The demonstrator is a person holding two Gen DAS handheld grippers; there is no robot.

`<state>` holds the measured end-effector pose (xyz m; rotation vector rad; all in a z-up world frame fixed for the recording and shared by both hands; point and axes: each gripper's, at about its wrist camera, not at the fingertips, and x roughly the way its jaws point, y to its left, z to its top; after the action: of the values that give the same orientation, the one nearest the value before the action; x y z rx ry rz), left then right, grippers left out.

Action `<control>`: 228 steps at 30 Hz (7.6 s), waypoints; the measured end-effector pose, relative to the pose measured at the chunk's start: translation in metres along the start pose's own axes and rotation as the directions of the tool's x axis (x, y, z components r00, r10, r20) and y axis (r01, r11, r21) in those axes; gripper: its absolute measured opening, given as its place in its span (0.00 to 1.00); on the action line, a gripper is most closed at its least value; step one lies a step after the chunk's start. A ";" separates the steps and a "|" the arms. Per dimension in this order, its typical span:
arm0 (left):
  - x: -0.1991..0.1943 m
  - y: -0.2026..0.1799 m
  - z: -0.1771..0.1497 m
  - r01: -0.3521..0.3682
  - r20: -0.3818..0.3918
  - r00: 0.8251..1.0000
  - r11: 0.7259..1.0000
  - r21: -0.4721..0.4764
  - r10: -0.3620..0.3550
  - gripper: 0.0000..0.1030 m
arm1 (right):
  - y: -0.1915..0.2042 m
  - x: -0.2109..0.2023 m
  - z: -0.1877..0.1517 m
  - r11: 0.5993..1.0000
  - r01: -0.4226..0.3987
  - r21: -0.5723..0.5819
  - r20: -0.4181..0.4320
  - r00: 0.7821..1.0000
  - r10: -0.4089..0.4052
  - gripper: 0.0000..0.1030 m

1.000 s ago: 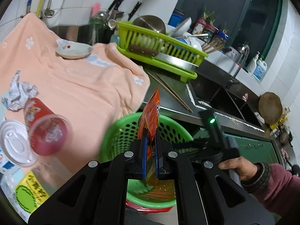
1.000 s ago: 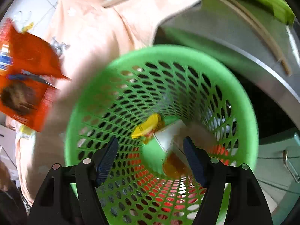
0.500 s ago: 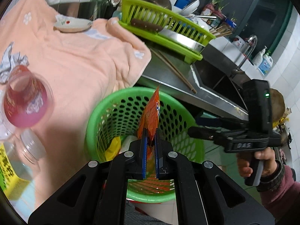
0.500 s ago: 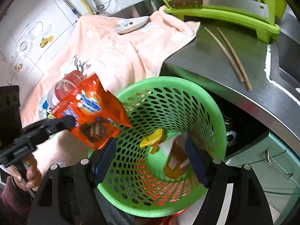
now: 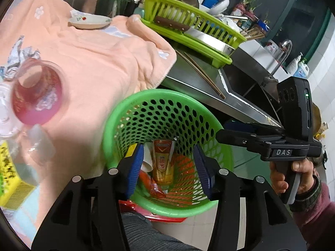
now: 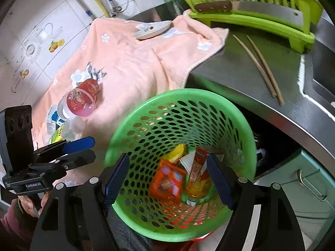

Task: Collect trash
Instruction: 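Move both tools back toward the remaining trash on the towel, then grasp the clear plastic cup with the left gripper while the right grasps the red cup, then drop the red paper cup into the basket with the right gripper while the left carries the clear cup, then lower the clear plastic cup into the green basket and open the left gripper, then move both open tools back over the towel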

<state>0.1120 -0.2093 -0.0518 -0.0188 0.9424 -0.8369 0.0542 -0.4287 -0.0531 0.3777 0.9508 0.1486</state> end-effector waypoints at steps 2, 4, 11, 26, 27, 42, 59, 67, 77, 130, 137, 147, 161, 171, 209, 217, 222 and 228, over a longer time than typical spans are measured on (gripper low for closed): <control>-0.010 0.005 0.001 -0.014 0.016 1.000 1.000 -0.003 0.014 0.49 | 0.009 0.003 0.004 1.000 -0.008 -0.019 -0.004 1.000 0.008 0.74; -0.025 0.013 0.002 -0.033 0.039 0.999 0.999 -0.012 0.033 0.49 | 0.021 0.007 0.010 0.999 -0.018 -0.045 -0.010 1.000 0.018 0.74; -0.079 0.051 0.006 -0.142 0.126 0.981 0.988 -0.059 0.148 0.54 | 0.063 0.021 0.027 0.991 -0.068 -0.114 -0.024 0.998 0.066 0.76; -0.185 0.157 -0.037 -0.364 0.168 0.879 0.855 -0.370 0.447 0.79 | 0.145 0.053 0.057 0.956 -0.162 -0.245 -0.061 0.987 0.151 0.80; -0.188 0.165 -0.042 -0.360 0.160 0.877 0.839 -0.408 0.454 0.80 | 0.150 0.055 0.060 0.954 -0.167 -0.251 -0.063 0.986 0.156 0.80; -0.169 0.214 -0.067 -0.220 0.121 0.915 0.727 -0.650 0.386 0.83 | 0.190 0.094 0.120 0.945 -0.215 -0.245 -0.092 0.976 0.198 0.83; -0.151 0.227 -0.068 -0.207 0.089 0.932 0.716 -0.667 0.352 0.77 | 0.196 0.144 0.144 0.957 -0.201 -0.208 -0.186 0.969 0.163 0.83; -0.155 0.230 -0.071 -0.194 0.105 0.934 0.732 -0.653 0.341 0.60 | 0.201 0.163 0.151 0.959 -0.178 -0.220 -0.217 0.968 0.130 0.83; -0.171 0.223 -0.062 -0.187 0.147 0.927 0.765 -0.616 0.345 0.59 | 0.208 0.194 0.156 0.963 -0.155 -0.220 -0.278 0.956 0.091 0.78; -0.140 0.079 0.015 -0.056 0.251 0.958 0.946 -0.319 0.141 0.59 | 0.042 0.033 0.045 0.994 -0.008 -0.107 0.001 1.000 0.008 0.65; -0.120 0.059 0.017 -0.047 0.220 0.969 0.957 -0.288 0.114 0.59 | 0.011 0.057 0.003 0.994 0.069 -0.090 -0.052 0.996 -0.074 0.65; -0.099 0.041 0.018 -0.043 0.182 0.979 0.967 -0.252 0.091 0.59 | -0.006 0.083 -0.026 0.976 0.180 -0.127 -0.095 0.977 -0.192 0.65; -0.083 0.033 0.020 -0.033 0.153 0.986 0.972 -0.233 0.071 0.59 | -0.009 0.086 -0.030 0.972 0.185 -0.143 -0.106 0.974 -0.201 0.65; -0.075 0.028 0.020 -0.031 0.140 0.988 0.975 -0.220 0.063 0.59 | -0.003 0.062 -0.024 0.976 0.172 -0.136 -0.053 0.982 -0.180 0.69; 0.036 -0.002 0.013 -0.115 -0.097 0.990 0.986 -0.121 0.103 0.73 | -0.047 -0.023 -0.030 0.982 0.190 0.014 0.121 0.974 -0.190 0.79; 0.024 -0.002 0.015 -0.107 -0.071 0.993 0.987 -0.121 0.099 0.74 | -0.044 -0.027 -0.029 0.982 0.189 0.014 0.131 0.973 -0.189 0.79; 0.004 -0.001 0.018 -0.121 -0.027 0.993 0.986 -0.116 0.119 0.74 | -0.036 -0.030 -0.027 0.983 0.185 0.005 0.140 0.973 -0.184 0.83; -0.023 0.005 0.019 -0.147 0.025 0.988 0.982 -0.119 0.151 0.74 | -0.024 -0.029 -0.025 0.985 0.175 -0.008 0.143 0.975 -0.172 0.83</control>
<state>0.1218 -0.1978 -0.0256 -0.0630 0.9478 -0.6409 0.0162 -0.4532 -0.0532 0.2802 0.8367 -0.0278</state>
